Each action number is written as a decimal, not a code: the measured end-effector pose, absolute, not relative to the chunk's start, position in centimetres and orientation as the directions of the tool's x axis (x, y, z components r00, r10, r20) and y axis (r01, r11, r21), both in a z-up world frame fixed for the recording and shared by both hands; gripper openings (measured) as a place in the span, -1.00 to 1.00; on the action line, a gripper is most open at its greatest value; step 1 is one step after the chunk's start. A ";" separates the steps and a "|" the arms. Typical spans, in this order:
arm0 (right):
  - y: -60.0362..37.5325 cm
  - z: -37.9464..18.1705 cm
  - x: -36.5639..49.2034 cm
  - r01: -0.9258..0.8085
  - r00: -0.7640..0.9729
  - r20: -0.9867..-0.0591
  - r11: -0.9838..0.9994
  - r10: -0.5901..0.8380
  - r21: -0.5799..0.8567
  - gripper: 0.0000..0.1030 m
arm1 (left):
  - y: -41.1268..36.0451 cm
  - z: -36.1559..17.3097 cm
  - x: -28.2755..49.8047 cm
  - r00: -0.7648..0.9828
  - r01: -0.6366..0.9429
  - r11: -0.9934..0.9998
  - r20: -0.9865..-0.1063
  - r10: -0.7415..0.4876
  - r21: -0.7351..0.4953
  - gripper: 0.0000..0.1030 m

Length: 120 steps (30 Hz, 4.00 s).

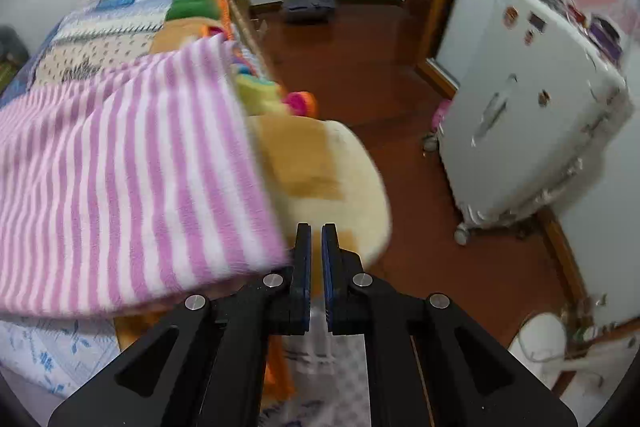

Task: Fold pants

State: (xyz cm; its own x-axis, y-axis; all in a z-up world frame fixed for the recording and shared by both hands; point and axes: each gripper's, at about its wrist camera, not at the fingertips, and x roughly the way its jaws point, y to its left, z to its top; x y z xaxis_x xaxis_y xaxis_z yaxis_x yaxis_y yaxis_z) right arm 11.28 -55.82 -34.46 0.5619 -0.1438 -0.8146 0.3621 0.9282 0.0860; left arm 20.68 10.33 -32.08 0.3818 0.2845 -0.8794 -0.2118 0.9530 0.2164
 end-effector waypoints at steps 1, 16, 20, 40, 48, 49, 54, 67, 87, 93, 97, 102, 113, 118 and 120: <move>-56.3 -34.0 10.6 0.370 0.570 -0.812 0.921 -0.125 0.118 -0.90 | 10.3 -32.1 20.6 0.385 -0.212 0.952 -0.877 0.287 0.219 0.88; -53.4 -34.7 12.8 0.313 0.611 -0.788 0.892 0.073 0.326 -0.16 | 9.6 -32.2 20.5 0.391 -0.227 0.945 -0.866 0.312 0.237 0.88; -53.4 -34.4 12.6 0.296 0.630 -0.770 0.888 0.096 0.353 -0.74 | 9.7 -32.3 20.5 0.391 -0.228 0.945 -0.867 0.310 0.235 0.88; -54.3 -29.7 13.3 0.264 0.646 -0.763 0.941 -0.011 0.210 -0.25 | 4.9 -25.5 23.8 0.489 -0.111 0.964 -0.831 0.265 0.242 0.87; -54.2 -27.5 20.2 0.164 0.706 -0.707 0.963 0.036 0.212 -0.24 | -2.6 -24.0 31.7 0.545 -0.002 0.986 -0.827 0.139 0.164 0.87; -54.1 -28.0 21.5 0.154 0.699 -0.714 0.968 0.036 0.200 -0.24 | -3.1 -24.2 32.5 0.542 0.005 0.987 -0.830 0.133 0.161 0.87; -54.4 -31.1 25.6 0.154 0.640 -0.768 0.972 0.038 0.176 -0.24 | -7.6 -26.6 37.1 0.515 0.069 0.983 -0.850 0.113 0.172 0.87; -54.0 -33.3 27.1 0.084 0.663 -0.746 0.986 0.052 0.144 -0.86 | -8.9 -30.9 40.5 0.480 0.069 0.980 -0.867 0.132 0.188 0.88; -55.9 -30.8 25.8 0.161 0.624 -0.777 0.987 -0.085 0.022 -0.50 | -8.6 -29.3 40.6 0.485 0.029 0.954 -0.839 0.247 0.298 0.81; -55.9 -25.9 19.6 0.154 0.678 -0.732 0.987 -0.073 0.045 -0.16 | -11.3 -25.4 36.4 0.534 0.100 0.969 -0.834 0.140 0.227 0.81; -55.6 -23.5 14.8 0.149 0.707 -0.706 0.985 -0.049 0.081 0.18 | -14.5 -22.9 33.0 0.571 0.190 0.963 -0.820 0.051 0.193 0.81; -54.8 -22.7 10.8 0.136 0.720 -0.692 0.966 0.055 0.218 0.32 | -19.5 -21.7 28.9 0.571 0.311 0.942 -0.818 -0.076 0.130 0.81; -53.7 -30.4 8.5 0.235 0.673 -0.710 0.851 0.205 0.469 0.33 | -27.9 -27.4 24.5 0.437 0.459 0.885 -0.886 -0.152 0.075 0.81; -54.4 -34.3 9.1 0.325 0.660 -0.707 0.752 0.254 0.573 0.34 | -29.4 -29.5 23.4 0.440 0.478 0.871 -0.889 -0.126 0.113 0.89; -54.5 -35.5 9.5 0.344 0.654 -0.705 0.722 0.275 0.601 0.34 | -29.6 -29.7 23.3 0.441 0.472 0.876 -0.888 -0.133 0.103 0.95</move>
State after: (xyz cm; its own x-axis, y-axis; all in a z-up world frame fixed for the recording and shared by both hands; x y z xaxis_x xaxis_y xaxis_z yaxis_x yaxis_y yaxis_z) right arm 9.52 -54.53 -35.53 0.6536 0.2753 -0.7050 0.3437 0.7220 0.6005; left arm 23.34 -29.64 -29.73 0.4410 -0.1328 -0.8877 0.4718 0.8756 0.1034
